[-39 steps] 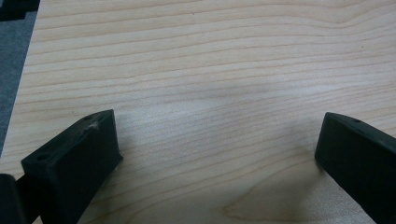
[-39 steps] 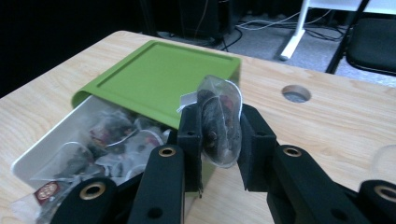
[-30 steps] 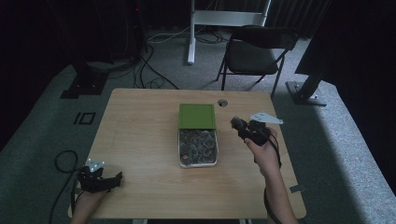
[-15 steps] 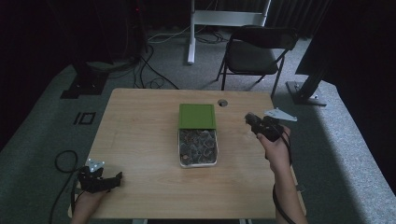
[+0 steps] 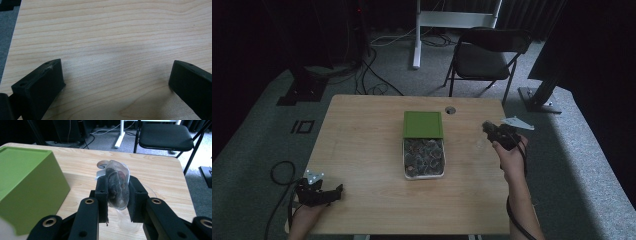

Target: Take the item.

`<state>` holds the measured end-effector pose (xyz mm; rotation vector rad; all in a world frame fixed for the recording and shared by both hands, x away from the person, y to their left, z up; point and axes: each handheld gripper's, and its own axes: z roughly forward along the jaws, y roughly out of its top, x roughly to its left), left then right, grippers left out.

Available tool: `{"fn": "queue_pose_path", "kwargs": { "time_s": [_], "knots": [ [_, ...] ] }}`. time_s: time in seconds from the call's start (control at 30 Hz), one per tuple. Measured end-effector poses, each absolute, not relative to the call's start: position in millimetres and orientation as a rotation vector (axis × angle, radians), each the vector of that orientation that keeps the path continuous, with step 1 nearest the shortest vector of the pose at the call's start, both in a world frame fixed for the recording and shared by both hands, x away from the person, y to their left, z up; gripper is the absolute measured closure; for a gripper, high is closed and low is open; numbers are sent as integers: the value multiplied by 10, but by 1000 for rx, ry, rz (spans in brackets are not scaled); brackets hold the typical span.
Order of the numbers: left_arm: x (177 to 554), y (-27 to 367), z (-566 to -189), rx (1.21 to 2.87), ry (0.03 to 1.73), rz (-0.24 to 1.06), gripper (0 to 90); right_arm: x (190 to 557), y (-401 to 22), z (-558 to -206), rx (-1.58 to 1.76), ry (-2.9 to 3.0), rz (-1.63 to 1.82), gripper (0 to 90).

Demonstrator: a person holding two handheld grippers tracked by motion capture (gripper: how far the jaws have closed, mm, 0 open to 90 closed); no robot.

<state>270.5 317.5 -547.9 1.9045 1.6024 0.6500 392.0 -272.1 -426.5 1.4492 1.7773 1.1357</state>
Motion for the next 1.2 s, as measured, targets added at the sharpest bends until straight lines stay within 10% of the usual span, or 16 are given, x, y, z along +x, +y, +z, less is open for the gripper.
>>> {"fn": "queue_pose_path", "kwargs": {
  "time_s": [1.2],
  "knots": [
    [2705,3175,-5479,1904,1602,650,2,4266,-2840,-4529,1615,1768,1058,717]
  ]
}}
